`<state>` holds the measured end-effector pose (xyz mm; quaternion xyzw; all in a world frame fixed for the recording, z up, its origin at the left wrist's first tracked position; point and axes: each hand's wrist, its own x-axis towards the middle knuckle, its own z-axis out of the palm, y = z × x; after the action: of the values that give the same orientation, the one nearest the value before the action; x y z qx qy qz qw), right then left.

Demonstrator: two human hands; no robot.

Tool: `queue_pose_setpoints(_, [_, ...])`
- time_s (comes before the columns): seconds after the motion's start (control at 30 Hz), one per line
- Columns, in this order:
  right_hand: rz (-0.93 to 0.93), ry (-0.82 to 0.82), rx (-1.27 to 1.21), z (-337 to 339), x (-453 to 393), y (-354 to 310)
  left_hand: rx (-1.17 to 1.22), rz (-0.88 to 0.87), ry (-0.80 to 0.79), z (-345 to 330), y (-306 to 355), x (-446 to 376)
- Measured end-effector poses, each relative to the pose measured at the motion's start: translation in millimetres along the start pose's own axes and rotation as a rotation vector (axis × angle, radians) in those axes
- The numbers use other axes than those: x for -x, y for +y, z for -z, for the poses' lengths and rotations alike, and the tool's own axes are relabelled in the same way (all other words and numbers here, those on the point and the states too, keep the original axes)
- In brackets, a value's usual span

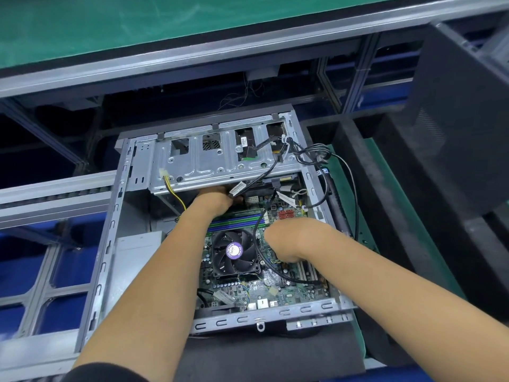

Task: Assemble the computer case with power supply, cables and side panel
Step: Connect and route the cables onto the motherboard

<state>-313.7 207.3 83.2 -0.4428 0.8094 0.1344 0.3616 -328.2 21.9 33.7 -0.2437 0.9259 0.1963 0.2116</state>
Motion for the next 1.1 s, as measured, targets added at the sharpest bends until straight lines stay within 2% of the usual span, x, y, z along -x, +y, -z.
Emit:
queue_pose_setpoints(0.33, [0.001, 0.002, -0.014, -1.4, -2.8, 0.1, 0.026, 0.057, 0.035, -5.4, 4.4, 0.1])
queue_pose_setpoints(0.7, [0.011, 0.034, 0.005, 1.1, 0.5, -1.0, -0.053, -0.024, -0.019, 1.3, 9.3, 16.0])
queue_pose_setpoints(0.8, [0.005, 0.081, -0.009, 2.9, 2.9, -3.8, 0.058, -0.035, -0.010, 4.3, 5.7, 29.4])
queue_pose_setpoints(0.93, [0.005, 0.164, -0.001, 5.5, 8.0, -8.0, 0.016, -0.164, -0.047, 15.8, 10.6, 51.5])
queue_pose_setpoints(1.03, [0.006, 0.153, 0.020, 5.2, 9.3, -9.4, -0.139, -0.282, -0.128, 25.2, 20.7, 67.7])
queue_pose_setpoints(1.1, [-0.002, 0.138, 0.035, 5.0, 8.1, -9.2, -0.184, -0.319, -0.100, 31.0, 29.2, 75.4])
